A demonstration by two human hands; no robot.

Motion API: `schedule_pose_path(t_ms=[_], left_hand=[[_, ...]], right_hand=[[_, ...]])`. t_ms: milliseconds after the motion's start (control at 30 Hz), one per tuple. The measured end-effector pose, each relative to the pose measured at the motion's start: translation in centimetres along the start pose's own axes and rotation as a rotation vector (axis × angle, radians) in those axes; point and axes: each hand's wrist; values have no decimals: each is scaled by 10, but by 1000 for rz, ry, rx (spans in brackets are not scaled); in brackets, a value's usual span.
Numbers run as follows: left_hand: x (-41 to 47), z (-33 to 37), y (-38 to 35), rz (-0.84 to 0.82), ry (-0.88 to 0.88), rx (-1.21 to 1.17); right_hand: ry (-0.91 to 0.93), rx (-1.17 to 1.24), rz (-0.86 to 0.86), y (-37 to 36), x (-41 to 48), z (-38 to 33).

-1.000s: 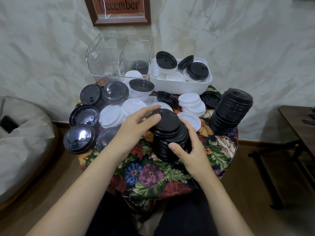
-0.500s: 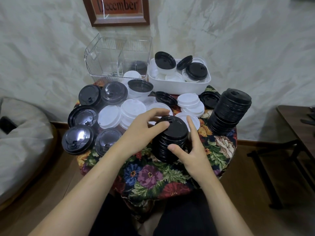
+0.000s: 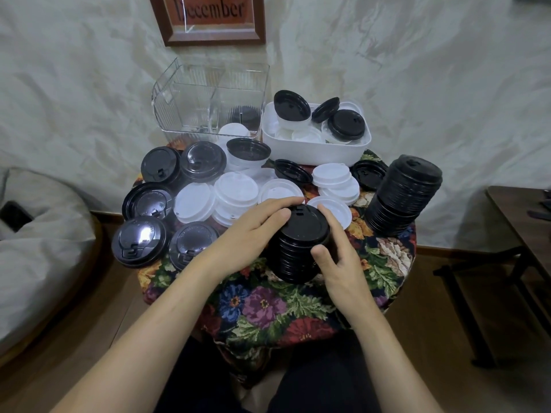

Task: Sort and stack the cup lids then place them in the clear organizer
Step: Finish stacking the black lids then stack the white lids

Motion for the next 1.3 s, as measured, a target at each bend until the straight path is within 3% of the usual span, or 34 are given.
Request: schedule_pose_path(t_ms=[1000,1300], left_hand=[[-15,-20,-14,29,14,-77],[-15,-28,-14,-4,16,-116]], right_hand=[[1,17,-93,9,-1,1],[28,10,-42,4,-3,2]])
Point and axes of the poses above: each hand's wrist, its own x-axis towards the middle knuckle, its own y-axis out of the back of the hand, z = x × y, and after that the axes turned 11 degrees about -x, right-handed
